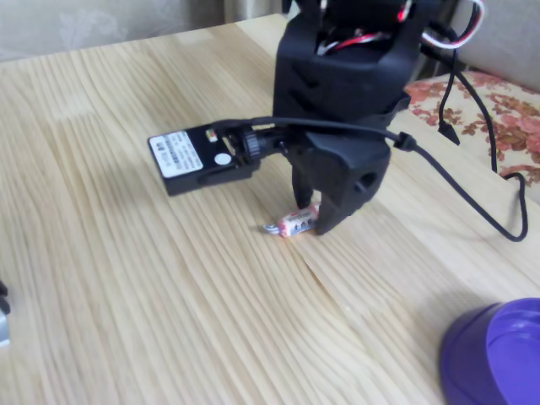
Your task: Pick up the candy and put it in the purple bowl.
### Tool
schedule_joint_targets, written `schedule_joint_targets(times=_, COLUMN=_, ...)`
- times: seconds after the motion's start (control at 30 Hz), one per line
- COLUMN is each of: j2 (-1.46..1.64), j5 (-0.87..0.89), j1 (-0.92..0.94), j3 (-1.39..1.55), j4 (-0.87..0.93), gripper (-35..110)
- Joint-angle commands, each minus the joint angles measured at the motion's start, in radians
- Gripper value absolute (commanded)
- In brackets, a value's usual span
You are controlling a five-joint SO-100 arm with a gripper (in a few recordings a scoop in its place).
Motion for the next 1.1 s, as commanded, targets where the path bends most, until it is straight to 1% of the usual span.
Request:
schedule_joint_targets(times=0.0, j2=0.015, j5=-0.015, j1=-0.009, j3=0.006, j4=-0.032, gripper=-1)
schedule_joint_targets(times=0.17, j2=0.061, j5=-0.008, j1=-0.002, j3=0.035, j4=-0.031, gripper=-1)
schedule_joint_targets(times=0.3, j2=0.249, j5=-0.083, j1=0.008, j3=0.107, j4=-0.037, gripper=-1)
schedule_joint_targets(times=0.43, j2=0.417, j5=-0.137, j1=-0.009, j3=0.112, j4=0.055, gripper=-1)
schedule_joint_targets(times=0.57, j2=0.601, j5=-0.21, j1=-0.08, j3=0.12, j4=0.107, gripper=-1)
schedule_joint_targets(times=0.77, j2=0.841, j5=-0.339, j1=-0.229, j3=0.117, j4=0.138, gripper=-1)
schedule_joint_targets(times=0.9, j2=0.844, j5=-0.417, j1=-0.345, j3=0.043, j4=0.109, gripper=-1)
schedule_joint_targets(times=1.0, j2=0.761, j5=-0.472, j1=-0.413, j3=-0.034, j4=0.044, gripper=-1)
schedule_joint_targets(times=1.07, j2=0.686, j5=-0.485, j1=-0.425, j3=-0.084, j4=-0.009, gripper=-1)
